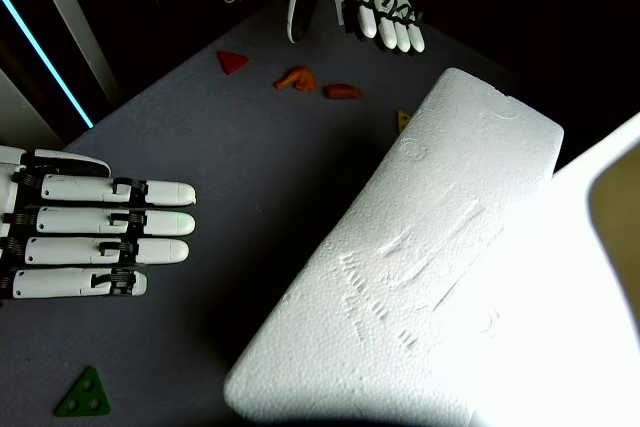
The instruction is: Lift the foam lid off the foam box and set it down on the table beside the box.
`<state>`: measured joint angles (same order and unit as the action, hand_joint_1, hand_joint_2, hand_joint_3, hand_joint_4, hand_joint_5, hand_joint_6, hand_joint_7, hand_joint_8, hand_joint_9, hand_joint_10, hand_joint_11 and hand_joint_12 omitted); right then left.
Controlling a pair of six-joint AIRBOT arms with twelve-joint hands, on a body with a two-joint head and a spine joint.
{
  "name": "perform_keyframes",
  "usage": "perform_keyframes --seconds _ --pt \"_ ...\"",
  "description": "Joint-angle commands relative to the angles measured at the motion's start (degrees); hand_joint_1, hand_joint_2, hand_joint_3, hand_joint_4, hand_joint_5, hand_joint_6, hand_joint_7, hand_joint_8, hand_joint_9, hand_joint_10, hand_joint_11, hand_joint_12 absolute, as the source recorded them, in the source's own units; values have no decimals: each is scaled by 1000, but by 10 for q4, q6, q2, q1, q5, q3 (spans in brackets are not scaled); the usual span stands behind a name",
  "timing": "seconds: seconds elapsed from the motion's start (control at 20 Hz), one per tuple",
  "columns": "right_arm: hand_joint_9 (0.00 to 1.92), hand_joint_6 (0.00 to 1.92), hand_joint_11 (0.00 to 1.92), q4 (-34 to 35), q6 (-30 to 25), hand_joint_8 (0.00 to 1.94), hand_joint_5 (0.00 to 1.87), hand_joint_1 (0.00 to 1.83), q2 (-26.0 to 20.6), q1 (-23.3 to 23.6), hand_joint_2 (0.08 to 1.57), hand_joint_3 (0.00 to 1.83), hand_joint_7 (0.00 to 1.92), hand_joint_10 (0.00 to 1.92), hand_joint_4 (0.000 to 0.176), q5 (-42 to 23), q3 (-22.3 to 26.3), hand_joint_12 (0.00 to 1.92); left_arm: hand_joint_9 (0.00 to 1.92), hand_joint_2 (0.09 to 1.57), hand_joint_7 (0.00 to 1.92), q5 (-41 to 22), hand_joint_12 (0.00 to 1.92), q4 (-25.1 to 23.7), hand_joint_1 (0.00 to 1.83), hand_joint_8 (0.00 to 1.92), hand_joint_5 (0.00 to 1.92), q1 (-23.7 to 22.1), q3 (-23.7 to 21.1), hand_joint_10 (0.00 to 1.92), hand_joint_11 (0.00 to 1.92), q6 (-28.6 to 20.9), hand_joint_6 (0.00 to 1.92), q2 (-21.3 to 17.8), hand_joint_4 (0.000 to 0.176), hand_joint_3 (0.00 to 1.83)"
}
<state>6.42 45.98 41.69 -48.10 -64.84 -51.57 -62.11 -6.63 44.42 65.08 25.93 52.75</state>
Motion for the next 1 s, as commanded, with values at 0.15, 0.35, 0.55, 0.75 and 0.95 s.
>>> perform_keyframes --seconds 0.15,0.35,0.55,0.75,0.95 --pt "0 0 0 5 2 0 0 589 -5 5 1241 0 0 0 0 -59 -3 659 0 1297 0 -54 0 6 238 0 44 -14 4 0 0 -3 7 0 25 9" --pt "0 0 0 19 11 0 0 614 -6 5 1228 0 0 0 0 -67 -3 898 0 1254 0 -64 0 14 255 0 1 -11 -3 0 0 7 0 -8 31 0" --pt "0 0 0 57 23 0 0 627 -8 -3 1242 3 0 0 0 -104 -3 48 0 1230 0 -101 0 56 308 0 0 0 -7 0 0 25 0 -11 31 0" --pt "0 0 10 106 42 0 0 769 -5 -10 1274 10 0 0 0 -150 -3 5 0 1222 0 -127 0 89 388 0 0 -5 -5 0 0 42 0 -8 0 0" --pt "0 0 0 144 59 0 0 516 0 -9 1253 0 0 0 0 -166 -13 20 0 1197 0 -133 0 133 454 0 0 -10 11 0 0 54 0 3 35 0"
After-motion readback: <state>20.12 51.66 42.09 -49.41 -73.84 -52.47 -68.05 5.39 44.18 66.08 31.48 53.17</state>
